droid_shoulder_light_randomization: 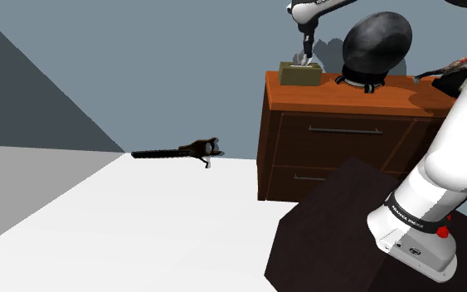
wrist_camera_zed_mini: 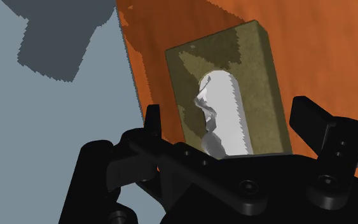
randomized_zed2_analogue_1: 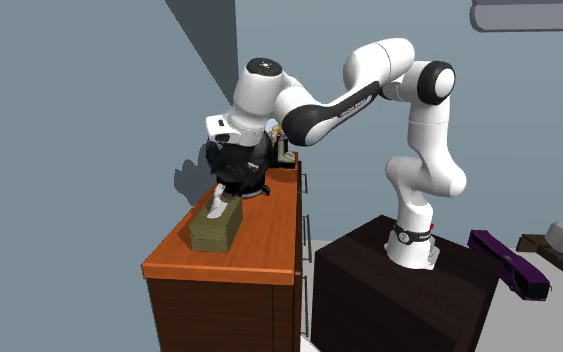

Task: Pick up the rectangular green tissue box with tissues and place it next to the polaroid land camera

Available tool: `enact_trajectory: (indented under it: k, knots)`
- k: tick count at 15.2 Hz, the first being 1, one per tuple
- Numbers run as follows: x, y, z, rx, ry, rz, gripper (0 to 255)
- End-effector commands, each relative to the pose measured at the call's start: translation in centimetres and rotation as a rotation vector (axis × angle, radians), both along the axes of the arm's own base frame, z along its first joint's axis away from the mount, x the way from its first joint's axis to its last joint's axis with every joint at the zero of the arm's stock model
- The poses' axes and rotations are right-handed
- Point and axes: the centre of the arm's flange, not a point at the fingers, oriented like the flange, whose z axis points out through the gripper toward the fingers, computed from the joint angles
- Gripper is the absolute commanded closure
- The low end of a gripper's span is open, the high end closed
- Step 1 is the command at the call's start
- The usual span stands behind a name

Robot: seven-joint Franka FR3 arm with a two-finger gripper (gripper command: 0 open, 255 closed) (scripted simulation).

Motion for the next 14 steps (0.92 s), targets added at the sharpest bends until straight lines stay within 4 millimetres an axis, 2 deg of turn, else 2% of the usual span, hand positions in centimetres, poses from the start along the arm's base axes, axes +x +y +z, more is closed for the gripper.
enact_trajectory:
  k: [1, 8, 14]
  knots:
    - [1.2, -0.3, -0.5, -0.019, 0.009, 0.02, 0]
    - [1.2, -2.5, -3.8, -0.019, 0.009, 0.02, 0]
    - [1.2, -2.5, -3.8, -0.019, 0.009, 0.02, 0]
